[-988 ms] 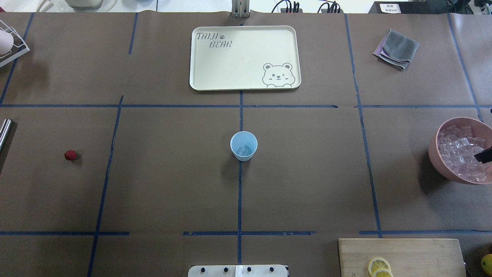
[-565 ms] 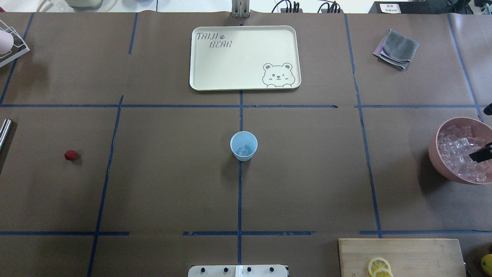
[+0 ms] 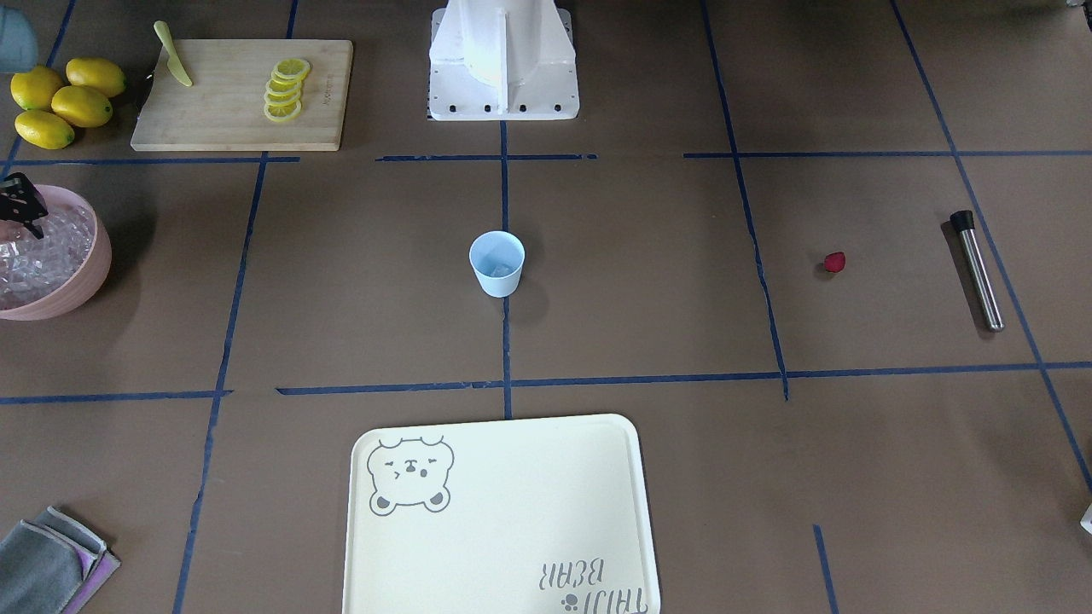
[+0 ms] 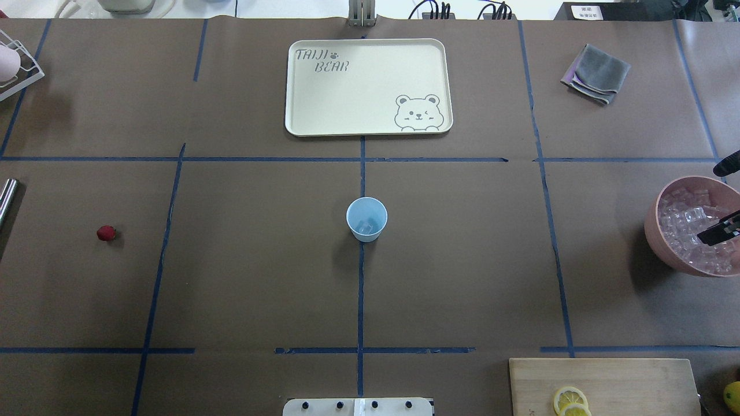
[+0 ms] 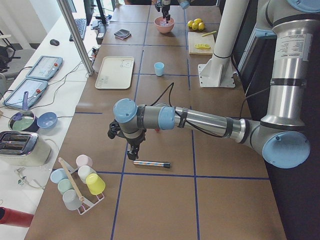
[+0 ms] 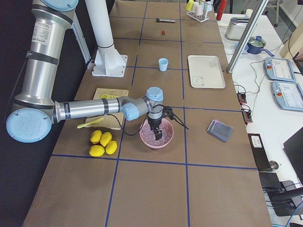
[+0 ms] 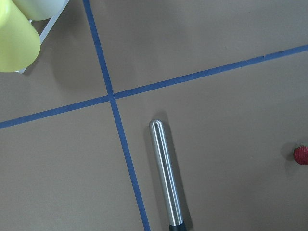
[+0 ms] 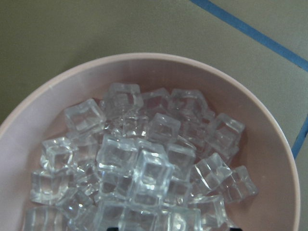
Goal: Mash ice and strawberries in cup
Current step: 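Grasp another ice cube from the bowl with the right gripper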
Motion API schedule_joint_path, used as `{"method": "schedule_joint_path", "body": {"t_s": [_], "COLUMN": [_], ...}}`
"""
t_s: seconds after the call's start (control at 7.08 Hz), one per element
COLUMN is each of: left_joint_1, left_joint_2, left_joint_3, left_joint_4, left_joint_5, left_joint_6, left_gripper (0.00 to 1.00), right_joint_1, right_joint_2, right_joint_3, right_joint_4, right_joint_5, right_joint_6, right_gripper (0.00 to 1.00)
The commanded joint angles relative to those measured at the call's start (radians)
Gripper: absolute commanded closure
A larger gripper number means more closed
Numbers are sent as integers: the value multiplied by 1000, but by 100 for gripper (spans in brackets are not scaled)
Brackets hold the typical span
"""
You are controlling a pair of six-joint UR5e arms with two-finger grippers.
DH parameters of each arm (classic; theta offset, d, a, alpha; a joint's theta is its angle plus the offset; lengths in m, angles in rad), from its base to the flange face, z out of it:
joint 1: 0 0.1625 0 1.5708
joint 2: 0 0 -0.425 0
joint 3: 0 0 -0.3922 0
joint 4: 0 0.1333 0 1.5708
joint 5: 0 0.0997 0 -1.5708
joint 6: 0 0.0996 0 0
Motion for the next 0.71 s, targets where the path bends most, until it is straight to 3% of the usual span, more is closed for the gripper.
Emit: {"method": "schedule_joint_path", "body": {"t_s": [0.0,0.14,0.42,0.56], "left_joint_1": [0,0,0,0], "left_joint_2": [0,0,0,0], "left_joint_3": [0,-6,-8,-8], "left_joint_4": [0,0,0,0], "left_joint_5": [0,0,0,0], "left_joint_6": [0,-2,-3,-3], "left_gripper": [0,0,0,0], "right_joint_1": [-1,-1,-1,-1], "right_joint_2": [-1,1,-1,-1], "right_joint_3": [-5,-7,-7,-8], "right_joint_4": [1,1,1,1], "right_joint_5": [1,1,2,1], "right_joint_6": [2,0,0,-2], "right_gripper": [39,62,94,100]}}
